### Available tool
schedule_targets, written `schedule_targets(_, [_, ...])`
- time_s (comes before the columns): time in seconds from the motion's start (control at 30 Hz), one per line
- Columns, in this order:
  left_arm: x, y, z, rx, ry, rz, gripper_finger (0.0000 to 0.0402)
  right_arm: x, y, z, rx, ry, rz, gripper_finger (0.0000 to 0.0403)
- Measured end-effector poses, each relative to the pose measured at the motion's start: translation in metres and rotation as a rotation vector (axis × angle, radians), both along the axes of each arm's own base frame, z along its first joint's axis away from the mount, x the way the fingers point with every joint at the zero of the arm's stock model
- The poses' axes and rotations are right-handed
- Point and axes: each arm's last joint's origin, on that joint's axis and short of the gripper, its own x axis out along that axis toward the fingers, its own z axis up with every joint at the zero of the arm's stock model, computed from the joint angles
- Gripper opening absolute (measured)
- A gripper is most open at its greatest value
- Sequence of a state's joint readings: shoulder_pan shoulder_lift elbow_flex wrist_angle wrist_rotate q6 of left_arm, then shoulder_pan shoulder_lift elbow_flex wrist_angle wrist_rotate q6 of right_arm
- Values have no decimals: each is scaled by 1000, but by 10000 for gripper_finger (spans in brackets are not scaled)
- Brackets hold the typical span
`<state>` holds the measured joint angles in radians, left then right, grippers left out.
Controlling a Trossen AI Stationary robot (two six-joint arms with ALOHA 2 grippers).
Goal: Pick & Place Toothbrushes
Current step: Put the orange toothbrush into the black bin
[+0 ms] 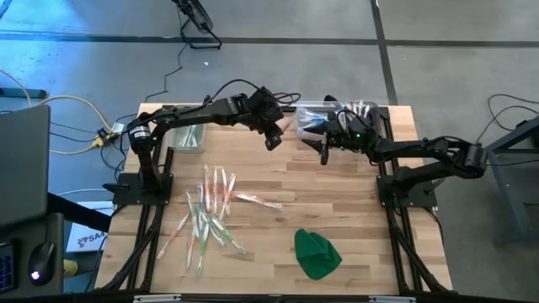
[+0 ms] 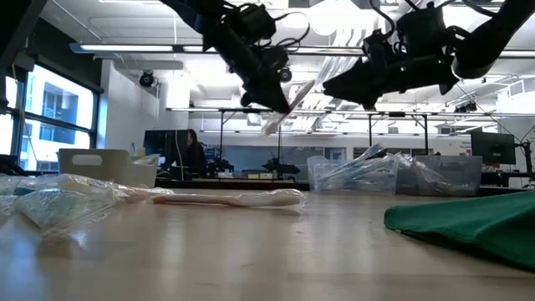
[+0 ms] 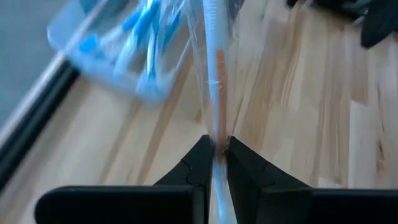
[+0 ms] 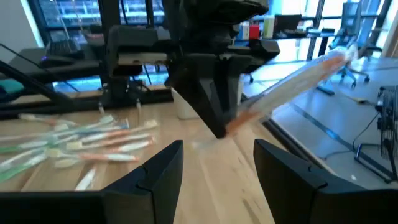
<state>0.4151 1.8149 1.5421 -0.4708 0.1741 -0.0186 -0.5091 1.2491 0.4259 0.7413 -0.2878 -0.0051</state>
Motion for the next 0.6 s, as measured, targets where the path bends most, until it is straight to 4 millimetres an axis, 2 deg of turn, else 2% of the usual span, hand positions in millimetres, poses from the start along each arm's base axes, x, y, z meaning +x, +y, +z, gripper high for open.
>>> schedule_targets(0.27, [7, 2, 9, 137, -90, -80, 31, 0, 0, 6, 38, -71, -5, 190])
schedule_targets(0.47, [8, 1, 10, 116, -123, -120, 31, 0, -3, 5, 54, -73, -99, 190])
schedule_targets(0.6, [11, -5, 10, 111, -130, -142, 31, 1, -4, 2, 67, -60, -100, 190])
